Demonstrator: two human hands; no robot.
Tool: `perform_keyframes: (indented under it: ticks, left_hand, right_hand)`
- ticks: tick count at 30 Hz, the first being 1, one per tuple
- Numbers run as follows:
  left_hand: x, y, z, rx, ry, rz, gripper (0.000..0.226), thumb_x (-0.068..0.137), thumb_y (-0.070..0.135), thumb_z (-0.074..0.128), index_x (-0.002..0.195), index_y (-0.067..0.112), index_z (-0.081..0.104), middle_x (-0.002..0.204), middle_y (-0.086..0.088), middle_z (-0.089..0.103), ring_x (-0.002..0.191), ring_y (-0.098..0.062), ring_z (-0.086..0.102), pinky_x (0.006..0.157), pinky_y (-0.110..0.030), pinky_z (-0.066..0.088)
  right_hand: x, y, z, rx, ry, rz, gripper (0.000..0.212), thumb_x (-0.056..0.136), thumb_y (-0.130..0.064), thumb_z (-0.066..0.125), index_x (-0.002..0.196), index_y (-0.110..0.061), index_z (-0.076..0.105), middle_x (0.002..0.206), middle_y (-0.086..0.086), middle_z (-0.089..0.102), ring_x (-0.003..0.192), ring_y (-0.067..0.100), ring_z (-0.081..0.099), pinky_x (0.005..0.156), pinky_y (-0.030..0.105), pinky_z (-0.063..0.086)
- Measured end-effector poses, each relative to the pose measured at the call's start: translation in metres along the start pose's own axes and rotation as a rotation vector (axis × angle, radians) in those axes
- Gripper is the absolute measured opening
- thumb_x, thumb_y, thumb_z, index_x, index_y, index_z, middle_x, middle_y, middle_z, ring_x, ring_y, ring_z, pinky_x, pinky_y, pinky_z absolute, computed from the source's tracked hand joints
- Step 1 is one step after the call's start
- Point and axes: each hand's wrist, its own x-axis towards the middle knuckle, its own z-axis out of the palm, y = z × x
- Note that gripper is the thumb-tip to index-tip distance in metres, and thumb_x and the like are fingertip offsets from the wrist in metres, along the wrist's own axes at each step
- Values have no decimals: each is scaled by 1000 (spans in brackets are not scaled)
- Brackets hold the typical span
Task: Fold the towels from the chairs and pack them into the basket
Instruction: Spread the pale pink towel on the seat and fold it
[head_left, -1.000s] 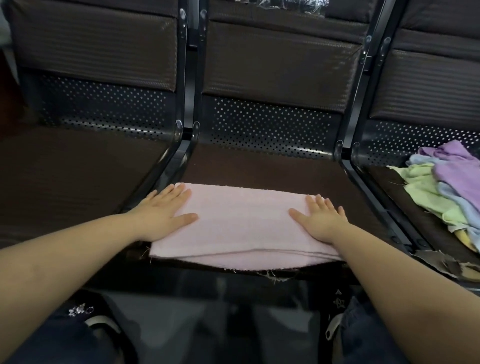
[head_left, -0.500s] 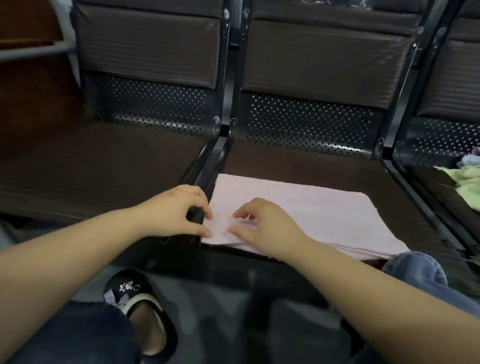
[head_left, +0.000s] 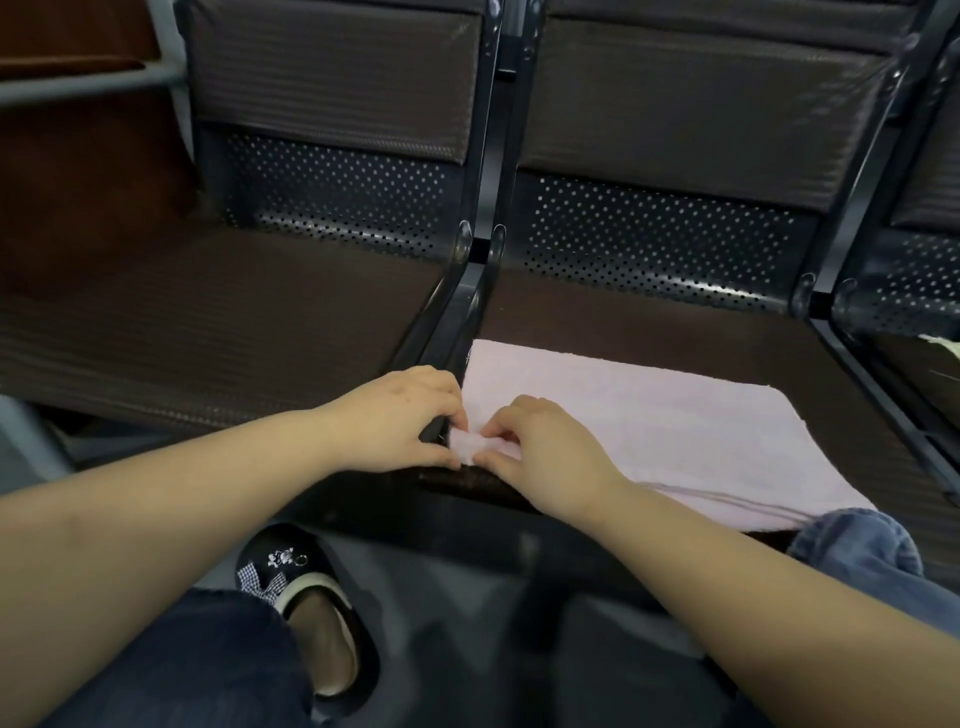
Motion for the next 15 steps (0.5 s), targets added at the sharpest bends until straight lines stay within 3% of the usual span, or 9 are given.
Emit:
perform_keyframes:
  ticks: [5, 8, 11, 15]
  left_hand:
    - [-1, 18, -20, -110, -17, 25, 29, 75, 46, 72, 96, 30, 60, 106, 12, 57, 107, -6, 49, 97, -26, 38]
    - [-5, 42, -37, -279, -86, -47, 25, 74, 41, 77, 85, 39, 55, 85, 18, 63, 82, -5, 60, 79, -23, 48]
    - [-9, 61, -47, -609, -206, -74, 23, 72, 25, 83, 83, 28, 62, 77, 9, 66, 67, -12, 61, 59, -21, 50]
    - [-7, 76, -51, -795, -278, -84, 25, 68, 26, 84, 85, 24, 66, 78, 4, 66, 71, -8, 59, 63, -15, 47]
  right_hand:
    - [-9, 1, -30, 207, -142, 32, 16, 88, -32, 65, 100, -21, 65, 101, -4, 65, 93, 13, 58, 84, 24, 45]
    - [-26, 1, -55, 346, -233, 20, 7, 86, -29, 69, 87, -23, 64, 91, -1, 69, 80, 7, 58, 76, 17, 44]
    - [-46, 2, -72, 475, -318, 23, 7, 84, -28, 70, 84, -22, 66, 83, -1, 68, 73, 1, 56, 72, 16, 44]
    - [-67, 7, -80, 717, -355, 54, 10, 76, -27, 74, 79, -20, 68, 77, -5, 65, 72, 4, 57, 69, 15, 46]
